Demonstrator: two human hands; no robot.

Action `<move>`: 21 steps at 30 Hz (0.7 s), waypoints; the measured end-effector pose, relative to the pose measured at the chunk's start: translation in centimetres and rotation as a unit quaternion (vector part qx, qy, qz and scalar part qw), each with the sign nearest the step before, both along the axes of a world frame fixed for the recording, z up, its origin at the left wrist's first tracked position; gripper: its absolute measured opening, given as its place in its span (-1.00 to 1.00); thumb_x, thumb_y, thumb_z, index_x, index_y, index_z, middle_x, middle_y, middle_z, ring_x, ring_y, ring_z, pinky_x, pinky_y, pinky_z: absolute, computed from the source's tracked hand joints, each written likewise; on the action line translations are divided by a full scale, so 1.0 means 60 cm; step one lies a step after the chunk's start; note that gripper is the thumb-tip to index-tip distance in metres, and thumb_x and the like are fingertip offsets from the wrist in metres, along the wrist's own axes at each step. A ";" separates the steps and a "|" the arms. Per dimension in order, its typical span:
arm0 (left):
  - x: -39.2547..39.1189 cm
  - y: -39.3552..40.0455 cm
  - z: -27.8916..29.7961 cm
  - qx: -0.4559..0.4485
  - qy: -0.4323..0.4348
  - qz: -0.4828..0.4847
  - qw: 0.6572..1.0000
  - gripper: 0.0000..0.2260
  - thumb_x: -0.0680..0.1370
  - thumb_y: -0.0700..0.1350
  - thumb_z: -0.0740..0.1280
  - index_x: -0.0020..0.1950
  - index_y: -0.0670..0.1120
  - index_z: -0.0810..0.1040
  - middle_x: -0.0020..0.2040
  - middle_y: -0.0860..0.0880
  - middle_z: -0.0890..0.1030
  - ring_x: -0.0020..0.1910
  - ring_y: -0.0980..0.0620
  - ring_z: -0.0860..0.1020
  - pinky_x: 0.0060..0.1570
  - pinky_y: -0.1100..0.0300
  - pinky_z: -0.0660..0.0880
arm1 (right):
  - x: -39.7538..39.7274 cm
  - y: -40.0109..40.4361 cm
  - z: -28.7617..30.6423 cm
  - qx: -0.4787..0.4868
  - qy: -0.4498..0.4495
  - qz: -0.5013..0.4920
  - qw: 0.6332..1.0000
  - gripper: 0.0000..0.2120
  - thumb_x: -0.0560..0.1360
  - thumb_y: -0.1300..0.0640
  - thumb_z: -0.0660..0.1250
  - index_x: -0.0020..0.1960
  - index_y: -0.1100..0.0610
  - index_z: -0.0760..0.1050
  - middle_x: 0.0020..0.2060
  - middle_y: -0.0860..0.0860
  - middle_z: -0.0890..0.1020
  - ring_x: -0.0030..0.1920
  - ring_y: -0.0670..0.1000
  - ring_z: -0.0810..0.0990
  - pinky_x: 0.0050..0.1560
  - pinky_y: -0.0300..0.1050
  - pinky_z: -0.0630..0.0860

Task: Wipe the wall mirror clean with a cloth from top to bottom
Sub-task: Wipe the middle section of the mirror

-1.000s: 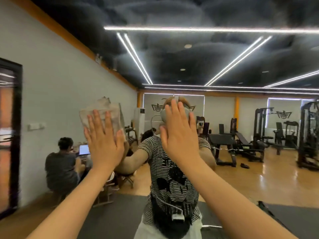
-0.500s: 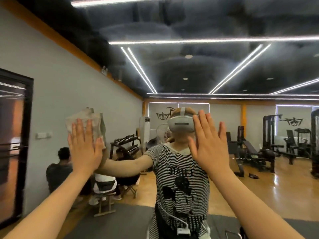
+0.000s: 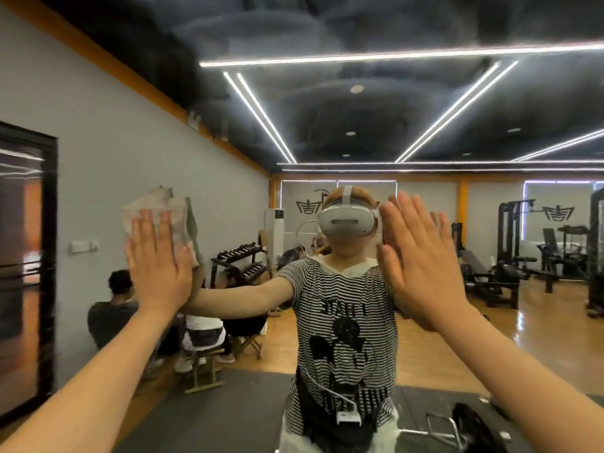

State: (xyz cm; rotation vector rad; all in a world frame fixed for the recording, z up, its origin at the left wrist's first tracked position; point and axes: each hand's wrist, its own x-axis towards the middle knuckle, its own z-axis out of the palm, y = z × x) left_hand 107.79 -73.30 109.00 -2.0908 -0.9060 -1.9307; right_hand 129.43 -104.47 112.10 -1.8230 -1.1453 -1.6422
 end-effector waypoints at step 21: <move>0.022 -0.019 0.013 -0.055 -0.028 0.019 0.998 -0.42 0.60 0.05 -0.13 0.59 -0.15 -0.01 0.59 -0.18 0.00 0.57 -0.16 -0.04 0.49 -0.06 -0.15 | 0.079 -0.070 0.011 0.081 0.031 -0.047 0.995 -0.41 0.60 -0.08 0.00 0.55 0.15 0.09 0.54 0.11 0.12 0.54 0.02 -0.02 0.49 0.06 -0.12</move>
